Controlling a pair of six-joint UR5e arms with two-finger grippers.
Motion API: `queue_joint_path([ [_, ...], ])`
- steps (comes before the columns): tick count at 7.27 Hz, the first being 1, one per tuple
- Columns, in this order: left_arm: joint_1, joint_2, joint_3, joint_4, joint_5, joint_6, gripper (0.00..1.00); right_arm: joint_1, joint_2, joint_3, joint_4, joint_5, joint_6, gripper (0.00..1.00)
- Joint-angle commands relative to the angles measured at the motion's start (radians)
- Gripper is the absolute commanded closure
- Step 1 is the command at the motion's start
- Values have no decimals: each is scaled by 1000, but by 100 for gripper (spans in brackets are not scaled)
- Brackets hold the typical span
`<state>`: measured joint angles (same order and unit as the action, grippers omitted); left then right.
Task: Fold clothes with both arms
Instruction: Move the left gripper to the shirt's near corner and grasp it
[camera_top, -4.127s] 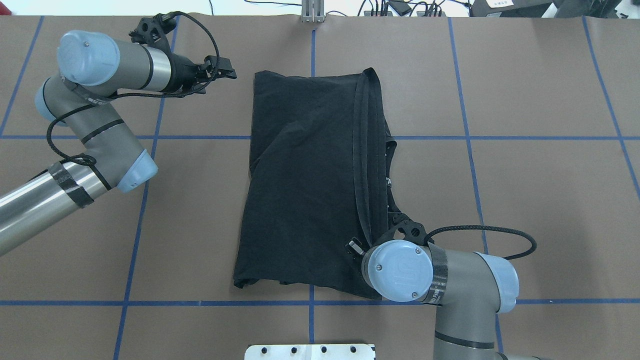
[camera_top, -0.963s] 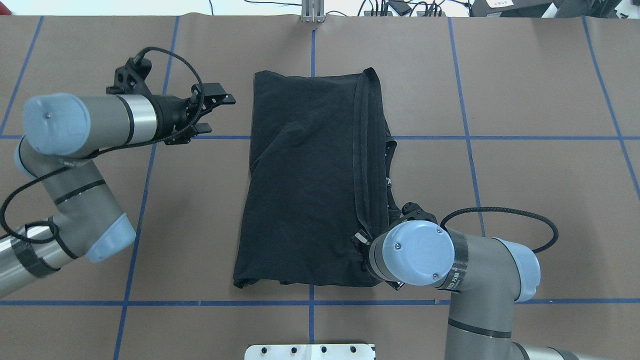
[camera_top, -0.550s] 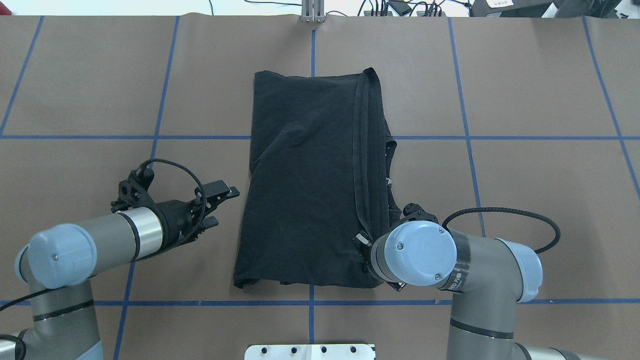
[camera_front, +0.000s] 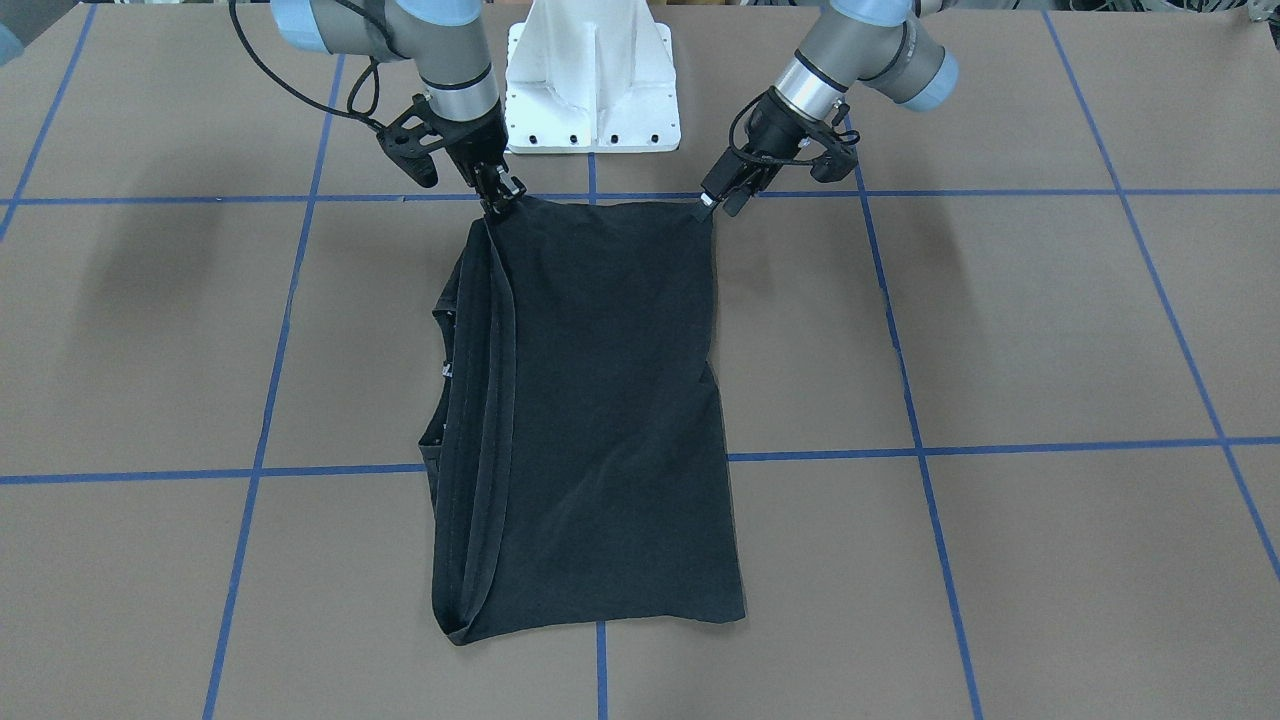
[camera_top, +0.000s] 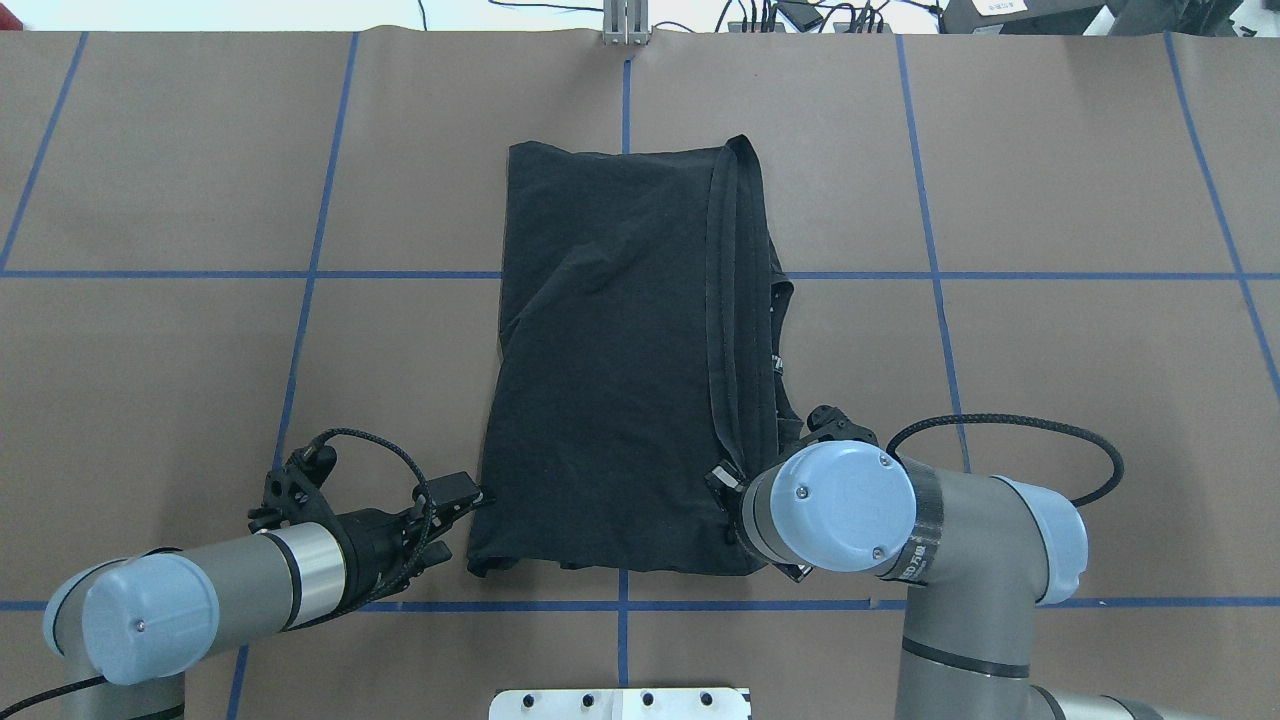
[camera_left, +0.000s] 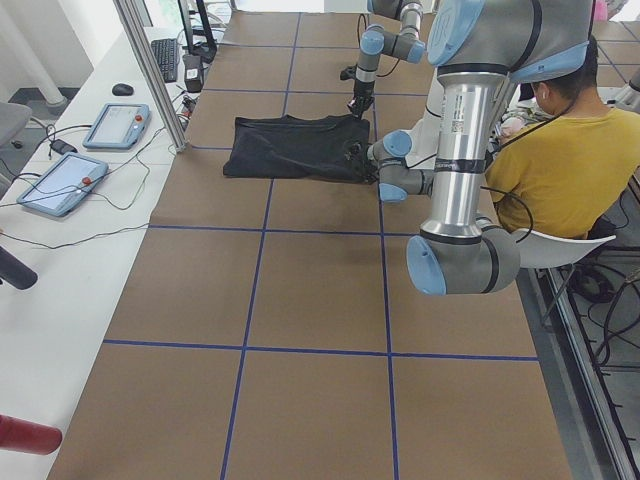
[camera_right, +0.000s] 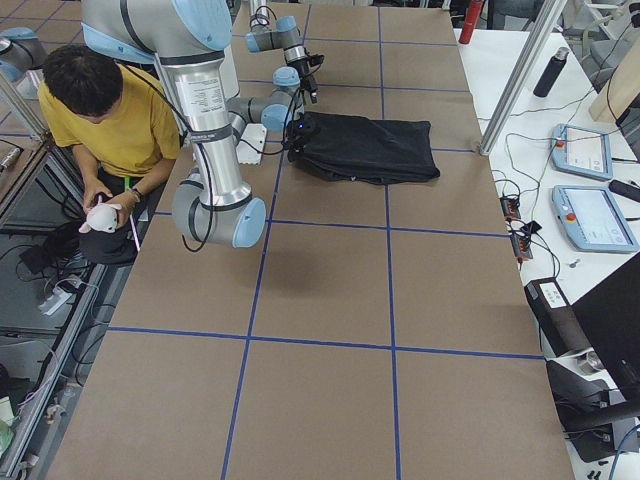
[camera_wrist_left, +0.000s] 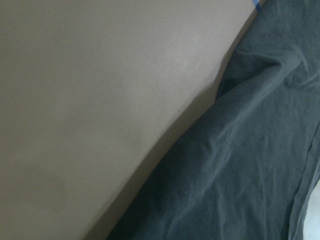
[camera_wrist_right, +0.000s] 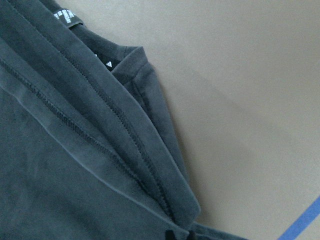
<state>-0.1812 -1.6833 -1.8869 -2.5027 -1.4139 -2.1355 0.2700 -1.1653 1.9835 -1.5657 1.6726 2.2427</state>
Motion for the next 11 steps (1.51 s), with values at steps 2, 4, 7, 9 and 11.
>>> queue_joint_path([
  [2, 31, 2, 12, 11, 1, -3, 13, 0, -5, -2, 1, 1, 0, 100],
  [4, 41, -1, 15, 18, 1, -3, 19, -2, -4, 0, 1, 1, 0, 100],
  [7, 54, -1, 17, 19, 1, -3, 26, 2, -4, 1, 1, 1, 0, 100],
  [9, 60, -3, 23, 19, 1, -3, 36, 2, -5, 1, 1, 1, 0, 100],
  [11, 60, -3, 23, 19, 7, -9, 66, 2, -4, 1, 1, 1, 0, 100],
])
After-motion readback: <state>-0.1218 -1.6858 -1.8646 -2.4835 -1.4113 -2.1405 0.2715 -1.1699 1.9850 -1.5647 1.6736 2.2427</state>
